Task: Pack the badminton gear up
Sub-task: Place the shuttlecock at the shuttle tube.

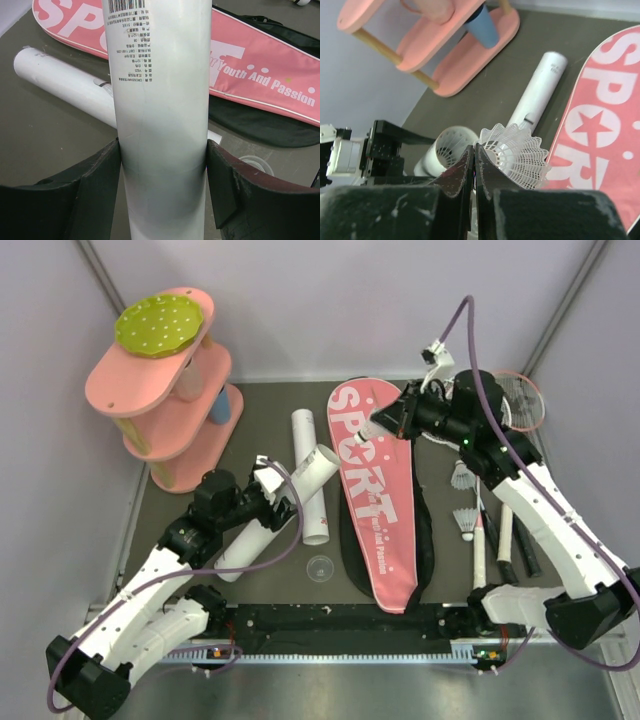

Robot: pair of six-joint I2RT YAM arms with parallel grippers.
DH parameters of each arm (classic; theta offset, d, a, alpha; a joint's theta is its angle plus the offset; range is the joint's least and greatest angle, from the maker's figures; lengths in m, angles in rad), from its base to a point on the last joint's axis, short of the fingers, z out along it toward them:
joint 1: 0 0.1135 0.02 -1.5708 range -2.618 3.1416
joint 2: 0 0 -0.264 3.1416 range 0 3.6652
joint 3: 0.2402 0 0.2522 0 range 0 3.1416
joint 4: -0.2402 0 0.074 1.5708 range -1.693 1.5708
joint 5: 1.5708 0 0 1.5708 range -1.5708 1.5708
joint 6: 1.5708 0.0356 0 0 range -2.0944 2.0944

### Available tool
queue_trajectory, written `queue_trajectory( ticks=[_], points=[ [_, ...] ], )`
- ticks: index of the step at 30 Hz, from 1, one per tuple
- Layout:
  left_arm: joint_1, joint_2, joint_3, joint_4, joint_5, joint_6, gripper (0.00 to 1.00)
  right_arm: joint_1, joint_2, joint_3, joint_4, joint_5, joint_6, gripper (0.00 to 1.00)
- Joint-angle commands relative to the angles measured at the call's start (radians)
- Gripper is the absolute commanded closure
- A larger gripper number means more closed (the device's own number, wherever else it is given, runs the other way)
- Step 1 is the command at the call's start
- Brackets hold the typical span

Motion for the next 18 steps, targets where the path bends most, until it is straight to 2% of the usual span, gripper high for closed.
queue_trajectory(
  ticks=[1, 6, 18],
  points=[
    [-0.002, -0.014, 0.034, 0.043, 0.020, 0.012, 1.00, 0.067, 0.043, 0.033, -0.023, 0.019, -0.002, 1.00],
    [-0.004, -0.015, 0.031, 0.046, 0.052, 0.013, 1.00, 0.119, 0.061, 0.030, 0.009, 0.016, 0.035, 1.00],
    [-0.007, -0.029, 0.030, 0.054, 0.062, 0.013, 1.00, 0.159, 0.053, -0.096, 0.170, -0.148, 0.228, 1.00]
  ],
)
